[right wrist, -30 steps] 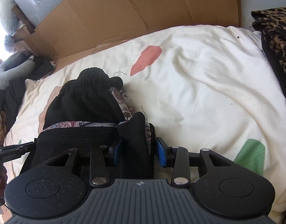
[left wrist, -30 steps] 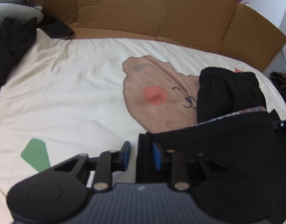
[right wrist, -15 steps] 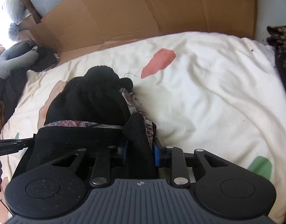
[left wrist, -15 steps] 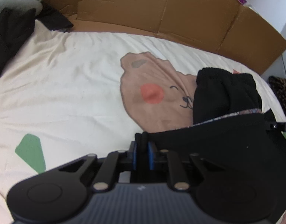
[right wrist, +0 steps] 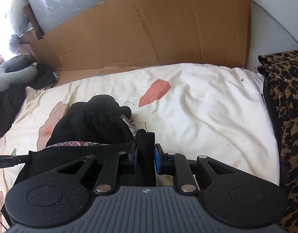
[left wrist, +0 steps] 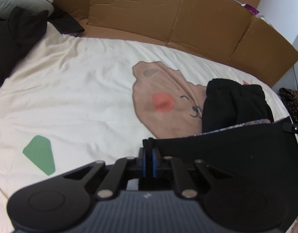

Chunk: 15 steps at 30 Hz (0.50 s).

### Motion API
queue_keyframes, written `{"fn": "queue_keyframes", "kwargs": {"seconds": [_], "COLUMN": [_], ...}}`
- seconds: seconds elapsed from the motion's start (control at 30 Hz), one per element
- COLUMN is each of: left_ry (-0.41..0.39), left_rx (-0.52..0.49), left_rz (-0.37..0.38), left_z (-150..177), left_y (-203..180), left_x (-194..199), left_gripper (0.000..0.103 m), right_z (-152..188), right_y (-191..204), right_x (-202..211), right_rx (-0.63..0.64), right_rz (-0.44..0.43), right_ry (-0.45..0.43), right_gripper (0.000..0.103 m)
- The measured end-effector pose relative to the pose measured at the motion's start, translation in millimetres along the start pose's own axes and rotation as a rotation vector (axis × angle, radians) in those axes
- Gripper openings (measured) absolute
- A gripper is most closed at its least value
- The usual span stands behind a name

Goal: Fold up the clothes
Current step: 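Lift the black shorts up with both tools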

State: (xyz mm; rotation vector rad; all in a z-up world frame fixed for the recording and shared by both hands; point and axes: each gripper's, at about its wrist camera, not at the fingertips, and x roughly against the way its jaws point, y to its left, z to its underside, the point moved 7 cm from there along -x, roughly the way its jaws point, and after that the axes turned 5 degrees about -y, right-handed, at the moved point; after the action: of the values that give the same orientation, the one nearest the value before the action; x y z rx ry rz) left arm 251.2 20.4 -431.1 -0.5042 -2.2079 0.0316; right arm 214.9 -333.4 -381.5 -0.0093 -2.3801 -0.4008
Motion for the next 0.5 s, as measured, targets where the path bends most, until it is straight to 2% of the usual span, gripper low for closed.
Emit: {"fn": "queue_keyframes", "kwargs": {"seconds": [0.1, 0.23, 0.5], "left_ry": [-0.008, -0.030, -0.112], "left_rx": [0.007, 0.075, 0.091], "left_rz": [0.005, 0.035, 0.042], "left_z": [-0.9, -6.3, -25.7], "left_y": [1.0, 6.6, 5.6], "left_x": [1.1, 6.4, 30.4], "left_gripper": [0.007, 0.006, 0.005], "right_z": [-1.2, -2.4, -15.7], "right_y": [-5.2, -10.6, -5.3], "right_x": [0.0, 1.4, 22.5], "right_rx": [-0.059, -0.111, -0.094], "right_rz": [-0.025, -0.048, -0.036], "right_ry": [-0.009, -0.021, -0.086], "right_gripper": [0.013, 0.008, 0.007]}}
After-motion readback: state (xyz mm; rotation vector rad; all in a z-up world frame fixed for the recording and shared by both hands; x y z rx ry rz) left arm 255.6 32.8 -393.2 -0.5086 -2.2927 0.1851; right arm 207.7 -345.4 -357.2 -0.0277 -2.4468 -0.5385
